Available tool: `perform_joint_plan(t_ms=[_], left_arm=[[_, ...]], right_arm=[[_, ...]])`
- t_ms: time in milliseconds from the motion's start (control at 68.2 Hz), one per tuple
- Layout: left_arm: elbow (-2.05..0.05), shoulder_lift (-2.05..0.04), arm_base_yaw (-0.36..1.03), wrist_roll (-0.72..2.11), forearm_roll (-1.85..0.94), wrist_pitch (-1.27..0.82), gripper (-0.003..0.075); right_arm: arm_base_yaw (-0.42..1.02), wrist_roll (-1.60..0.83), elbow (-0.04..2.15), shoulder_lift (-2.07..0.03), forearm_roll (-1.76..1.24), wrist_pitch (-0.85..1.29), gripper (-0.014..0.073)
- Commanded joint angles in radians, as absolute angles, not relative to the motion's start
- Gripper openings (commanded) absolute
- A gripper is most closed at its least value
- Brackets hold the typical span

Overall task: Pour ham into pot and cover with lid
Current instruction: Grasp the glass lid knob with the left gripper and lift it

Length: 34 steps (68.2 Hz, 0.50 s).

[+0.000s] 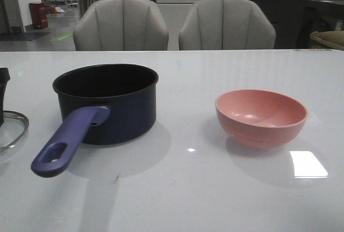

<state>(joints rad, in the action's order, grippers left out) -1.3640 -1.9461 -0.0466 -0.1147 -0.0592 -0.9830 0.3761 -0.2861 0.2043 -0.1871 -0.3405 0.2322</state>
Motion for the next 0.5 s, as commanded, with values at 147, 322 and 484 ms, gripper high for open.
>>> perform_joint_plan(t_ms=[147,322,484], left_arm=[[-1.399,-1.906,-0.047,-0.116,-0.08,-0.974,0.0474],[-1.399,-1.906,-0.047,-0.116,-0.08,-0.977,0.0275],[-1.399,-1.906,-0.047,-0.116,-0.08,-0.977,0.0209]], right_arm=[[0.377,-0.291,0.232,-0.196,-0.347,0.162,0.0162],[0.377,-0.291,0.232,-0.196,-0.347,0.162,0.0162],[0.377,-0.291,0.232,-0.196,-0.347,0.162,0.0162]])
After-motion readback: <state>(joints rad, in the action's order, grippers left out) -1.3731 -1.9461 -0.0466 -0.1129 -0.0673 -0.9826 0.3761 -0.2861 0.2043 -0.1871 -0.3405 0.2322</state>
